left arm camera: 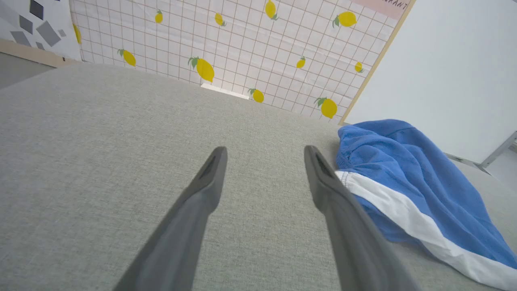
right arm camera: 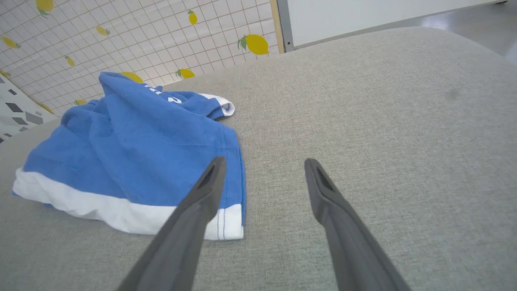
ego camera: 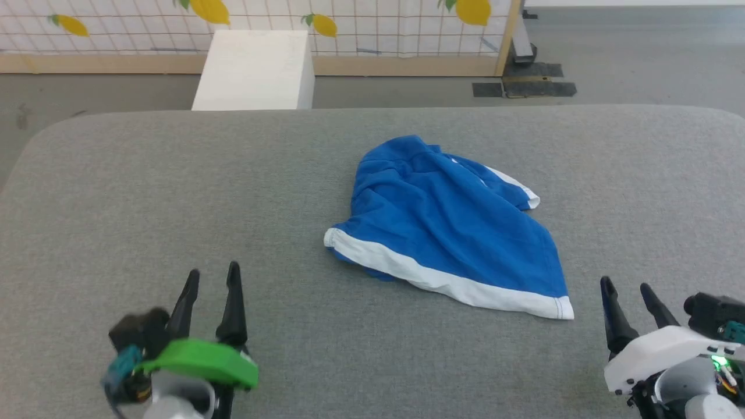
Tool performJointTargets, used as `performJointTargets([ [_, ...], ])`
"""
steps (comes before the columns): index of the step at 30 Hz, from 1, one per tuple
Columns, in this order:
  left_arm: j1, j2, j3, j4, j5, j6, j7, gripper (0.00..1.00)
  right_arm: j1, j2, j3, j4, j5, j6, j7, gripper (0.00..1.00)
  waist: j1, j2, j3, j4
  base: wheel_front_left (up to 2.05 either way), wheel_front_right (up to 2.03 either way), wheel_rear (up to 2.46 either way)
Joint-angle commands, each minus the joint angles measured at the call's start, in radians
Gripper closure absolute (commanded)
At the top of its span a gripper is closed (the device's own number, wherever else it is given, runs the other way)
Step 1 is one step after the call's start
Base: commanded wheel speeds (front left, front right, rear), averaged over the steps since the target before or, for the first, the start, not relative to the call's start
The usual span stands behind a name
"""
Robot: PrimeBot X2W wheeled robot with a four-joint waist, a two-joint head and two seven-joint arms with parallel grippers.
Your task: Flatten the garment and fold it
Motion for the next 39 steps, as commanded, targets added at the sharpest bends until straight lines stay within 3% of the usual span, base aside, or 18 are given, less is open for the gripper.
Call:
performJointTargets([
  [1, -0.048, -0.003, -0.006, 0.007, -0.021, -0.001, 0.027, 0.0, 0.003, 0.0, 0.002, -0.023, 0.007, -0.001, 0.008, 0.0, 0.0, -0.0001, 0.024, -0.024, 0.0, 0.0, 0.0],
  [4, -0.164, 0.012, -0.026, 0.045, -0.064, -0.005, 0.16, 0.0, -0.006, 0.0, 0.011, -0.054, 0.009, -0.001, 0.024, 0.0, 0.0, -0.0001, 0.047, -0.046, 0.0, 0.0, 0.0],
  [13, -0.471, 0.094, -0.2, 0.196, -0.138, -0.011, 0.792, 0.0, -0.029, 0.0, 0.035, -0.092, 0.027, -0.001, 0.052, 0.0, 0.0, -0.0001, 0.119, -0.116, 0.0, 0.0, 0.0],
  [17, -0.506, 0.117, -0.235, 0.236, -0.128, -0.003, 0.923, 0.0, -0.029, 0.0, 0.035, -0.092, 0.042, -0.001, 0.044, 0.0, 0.0, -0.0001, 0.144, -0.131, 0.0, 0.0, 0.0],
  [22, -0.506, 0.135, -0.253, 0.25, -0.123, -0.001, 0.937, 0.0, -0.033, 0.0, 0.03, -0.086, 0.048, -0.001, 0.03, 0.0, 0.0, -0.0001, 0.162, -0.136, 0.0, 0.0, 0.0],
  [23, -0.505, 0.134, -0.253, 0.248, -0.13, -0.003, 0.928, 0.33, -0.033, 0.0, 0.026, -0.084, 0.047, -0.001, 0.027, 0.0, 0.0, -0.0001, 0.162, -0.132, 0.0, 0.0, 0.0],
  [24, -0.506, 0.133, -0.253, 0.243, -0.136, -0.004, 0.916, 0.9, -0.033, 0.0, 0.021, -0.083, 0.047, -0.001, 0.025, 0.0, 0.0, -0.0001, 0.162, -0.128, 0.0, 0.0, 0.0],
  [25, -0.509, 0.133, -0.251, 0.236, -0.143, -0.005, 0.893, 1.0, -0.033, 0.0, 0.018, -0.079, 0.045, -0.001, 0.024, 0.0, 0.0, -0.0001, 0.161, -0.123, 0.0, 0.0, 0.0],
  [33, -0.465, 0.12, -0.162, 0.108, -0.251, -0.011, 0.664, 1.0, -0.037, 0.0, 0.035, -0.047, 0.047, -0.001, 0.026, 0.0, 0.0, -0.0001, 0.115, -0.072, 0.0, 0.0, 0.0],
  [39, -0.23, 0.14, -0.056, 0.017, -0.242, 0.024, 0.428, 1.0, -0.028, 0.0, 0.05, -0.028, 0.052, -0.001, 0.031, 0.0, 0.0, -0.0001, 0.089, -0.031, 0.0, 0.0, 0.0],
])
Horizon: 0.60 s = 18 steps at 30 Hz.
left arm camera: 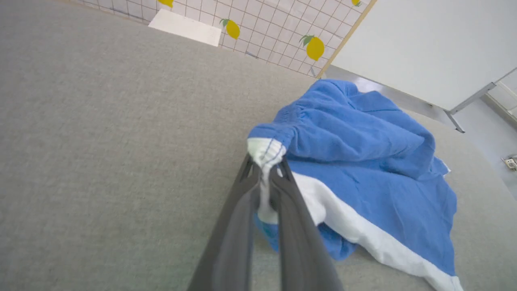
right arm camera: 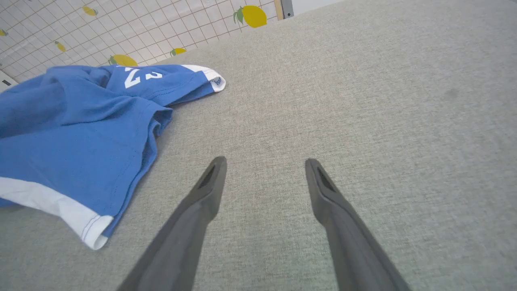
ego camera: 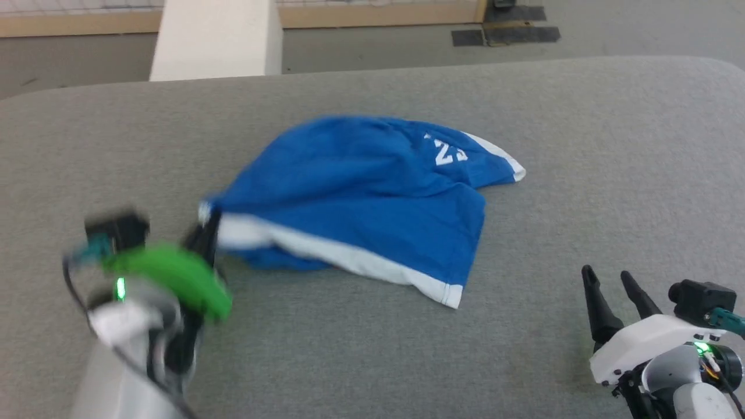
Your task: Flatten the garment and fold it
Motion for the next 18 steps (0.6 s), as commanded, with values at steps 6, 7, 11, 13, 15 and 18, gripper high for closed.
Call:
performJointTargets([
  [6, 0.227, -0.027, 0.004, 0.05, -0.011, 0.029, -0.028, 1.0, -0.001, 0.0, 0.018, 0.019, 0.014, -0.001, -0.002, 0.0, -0.0001, 0.0, -0.035, 0.049, 0.0, 0.0, 0.0],
  [7, 0.248, -0.028, 0.003, 0.061, -0.013, 0.039, -0.017, 1.0, 0.0, 0.0, 0.019, 0.021, 0.014, -0.001, -0.001, 0.0, -0.0001, 0.0, -0.037, 0.053, 0.0, 0.0, 0.0],
  [11, 0.263, -0.037, 0.025, 0.052, -0.029, 0.054, -0.038, 0.0, 0.006, 0.0, 0.028, 0.021, 0.009, -0.001, 0.009, 0.0, -0.0001, 0.0, -0.047, 0.076, 0.0, 0.0, 0.0],
  [13, 0.254, -0.037, 0.037, 0.022, -0.033, 0.045, -0.081, 0.0, 0.01, 0.0, 0.032, 0.013, 0.0, -0.001, 0.017, 0.0, -0.0001, 0.0, -0.054, 0.087, 0.0, 0.0, 0.0],
  [15, 0.246, -0.022, 0.048, -0.021, 0.0, 0.034, -0.175, 0.0, 0.013, 0.0, 0.044, -0.005, -0.028, -0.001, 0.038, 0.0, -0.0001, 0.0, -0.057, 0.094, 0.0, 0.0, 0.0],
  [18, 0.263, 0.012, 0.04, -0.074, 0.115, 0.009, -0.408, 0.0, 0.012, 0.0, 0.123, -0.067, -0.104, -0.001, 0.179, 0.0, -0.0001, 0.0, -0.062, 0.098, 0.0, 0.0, 0.0],
])
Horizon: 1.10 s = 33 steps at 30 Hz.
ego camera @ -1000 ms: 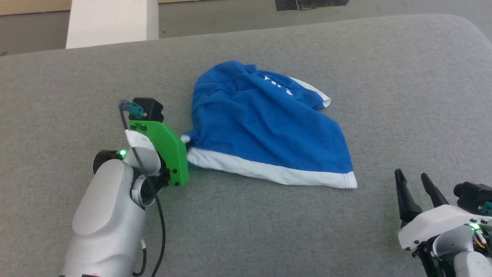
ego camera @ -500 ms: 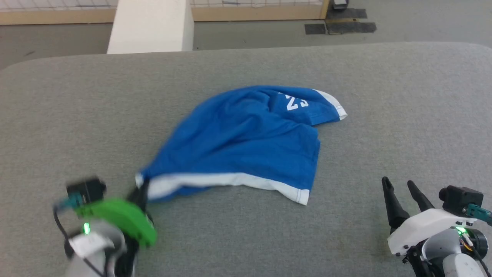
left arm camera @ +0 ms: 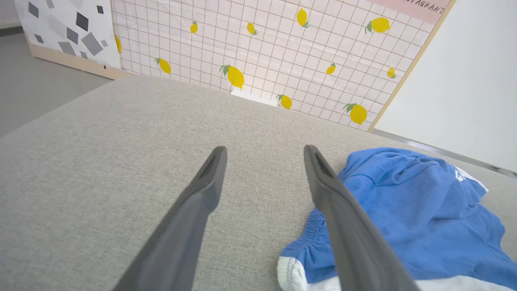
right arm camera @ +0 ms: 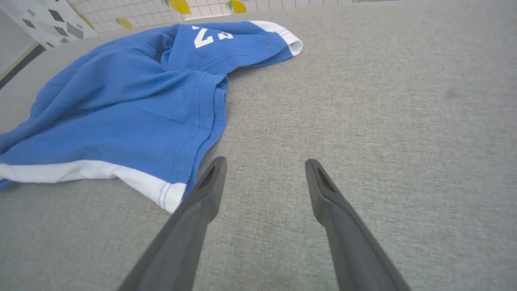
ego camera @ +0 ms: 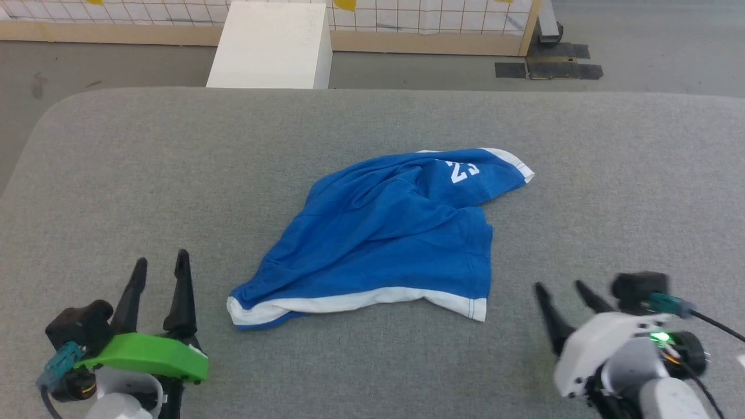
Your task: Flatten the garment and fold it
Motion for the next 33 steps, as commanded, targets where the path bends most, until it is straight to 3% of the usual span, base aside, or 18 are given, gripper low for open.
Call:
performJointTargets([
  [1, 0.016, 0.002, -0.003, -0.004, 0.031, -0.004, -0.024, 0.0, -0.003, 0.001, 0.029, -0.022, -0.012, -0.001, 0.04, 0.0, -0.0001, 0.0, -0.002, 0.0, 0.0, 0.0, 0.0],
  [6, 0.054, -0.004, -0.022, -0.023, 0.14, -0.008, -0.049, 0.0, -0.058, 0.001, 0.122, -0.046, -0.105, -0.001, 0.278, 0.0, -0.0001, 0.0, 0.009, 0.001, 0.0, 0.0, 0.0],
  [10, 0.049, -0.031, -0.01, -0.042, 0.171, -0.014, -0.05, 0.0, -0.117, 0.001, 0.177, -0.02, -0.141, -0.001, 0.399, 0.0, -0.0001, 0.0, 0.03, 0.018, 0.0, 0.0, 0.0],
  [14, 0.036, -0.051, -0.004, -0.043, 0.184, -0.026, -0.05, 0.0, -0.146, 0.001, 0.213, 0.038, -0.142, -0.001, 0.468, 0.0, -0.0001, 0.0, 0.049, 0.037, 0.0, 0.0, 0.0],
  [20, 0.023, -0.061, -0.001, -0.029, 0.188, -0.039, -0.05, 0.0, -0.175, 0.001, 0.227, 0.102, -0.151, -0.001, 0.445, 0.0, -0.0001, 0.0, 0.064, 0.047, 0.0, 0.0, 0.0],
  [21, 0.023, -0.062, 0.0, -0.027, 0.188, -0.041, -0.05, 0.0, -0.177, 0.001, 0.228, 0.113, -0.149, -0.001, 0.439, 0.16, -0.0001, 0.0, 0.064, 0.046, 0.0, 0.0, 0.0],
  [22, 0.023, -0.063, 0.001, -0.025, 0.188, -0.041, -0.05, 0.0, -0.18, 0.001, 0.23, 0.119, -0.144, -0.001, 0.432, 0.68, -0.0001, 0.0, 0.064, 0.045, 0.0, 0.0, 0.0],
  [23, 0.024, -0.064, 0.001, -0.021, 0.188, -0.042, -0.05, 0.0, -0.182, 0.001, 0.231, 0.126, -0.139, -0.001, 0.424, 1.0, -0.0001, 0.0, 0.063, 0.043, 0.0, 0.0, 0.0],
  [28, 0.021, -0.068, -0.003, -0.008, 0.188, -0.045, -0.05, 0.0, -0.182, 0.001, 0.198, 0.119, -0.107, -0.001, 0.39, 1.0, -0.0001, 0.0, 0.056, 0.038, 0.0, 0.0, 0.0],
  [33, 0.019, -0.064, -0.009, 0.005, 0.182, -0.046, -0.05, 0.0, -0.161, 0.001, 0.048, 0.06, -0.157, -0.001, 0.392, 1.0, -0.0001, 0.0, 0.044, 0.032, 0.0, 0.0, 0.0],
])
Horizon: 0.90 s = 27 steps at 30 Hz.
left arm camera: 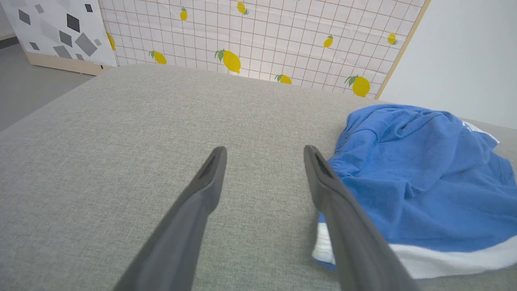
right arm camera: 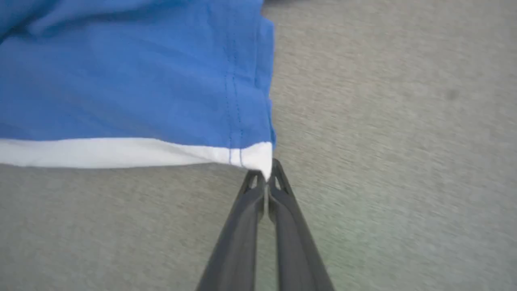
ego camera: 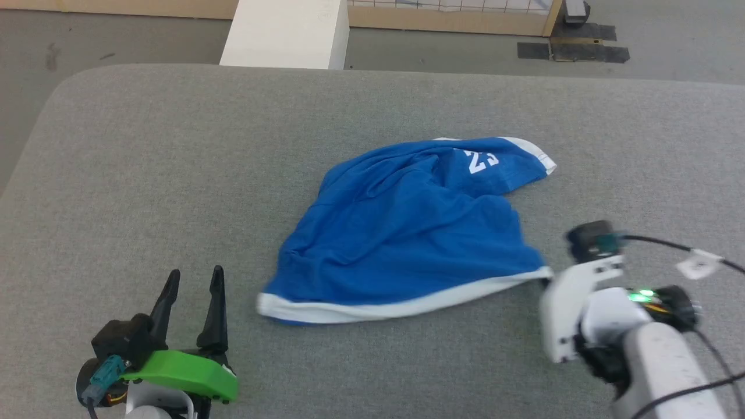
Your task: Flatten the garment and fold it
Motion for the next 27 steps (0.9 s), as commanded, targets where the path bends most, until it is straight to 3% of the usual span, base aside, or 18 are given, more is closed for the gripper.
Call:
performJointTargets([
  [1, -0.016, 0.0, -0.001, 0.0, 0.008, -0.007, -0.005, 0.0, 0.019, -0.003, -0.053, -0.017, -0.03, -0.002, 0.01, 1.0, -0.0001, 0.0, -0.003, -0.003, 0.0, 0.0, 0.0],
  [5, -0.012, 0.006, -0.007, -0.002, 0.004, -0.007, -0.005, 0.0, 0.045, -0.003, -0.21, -0.045, -0.104, -0.002, 0.048, 1.0, -0.0001, 0.0, -0.003, -0.009, 0.0, 0.0, 0.0],
  [8, -0.009, 0.012, -0.012, 0.002, -0.002, -0.007, -0.005, 0.0, 0.06, -0.003, -0.278, -0.037, -0.097, -0.002, 0.07, 1.0, -0.0001, 0.0, -0.001, -0.014, 0.0, 0.0, 0.0],
  [9, -0.009, 0.014, -0.014, 0.005, -0.004, -0.007, -0.005, 0.0, 0.061, -0.003, -0.294, -0.035, -0.084, -0.002, 0.063, 0.37, -0.0001, 0.0, -0.004, -0.015, 0.0, 0.0, 0.0],
  [10, -0.008, 0.015, -0.017, 0.008, -0.005, -0.007, -0.005, 0.0, 0.061, -0.003, -0.305, -0.036, -0.06, -0.002, 0.048, 0.0, -0.0001, 0.0, -0.006, -0.016, 0.0, 0.0, 0.0],
  [18, -0.003, 0.007, -0.093, -0.016, -0.049, -0.007, 0.026, 0.0, 0.128, -0.003, -0.431, -0.092, 0.155, -0.002, -0.171, 0.0, -0.0001, 0.0, -0.055, -0.012, 0.0, 0.0, 0.0],
  [24, -0.003, 0.013, -0.284, -0.119, -0.161, -0.005, 0.321, 0.0, 0.189, -0.003, -0.468, -0.094, 0.183, -0.002, -0.233, 0.0, -0.0001, 0.0, -0.064, -0.02, 0.0, 0.0, 0.0],
  [27, -0.001, 0.014, -0.308, -0.134, -0.174, 0.044, 0.482, 0.0, 0.191, -0.003, -0.456, -0.091, 0.187, -0.002, -0.238, 0.0, -0.0001, 0.0, -0.059, -0.034, 0.0, 0.0, 0.0],
])
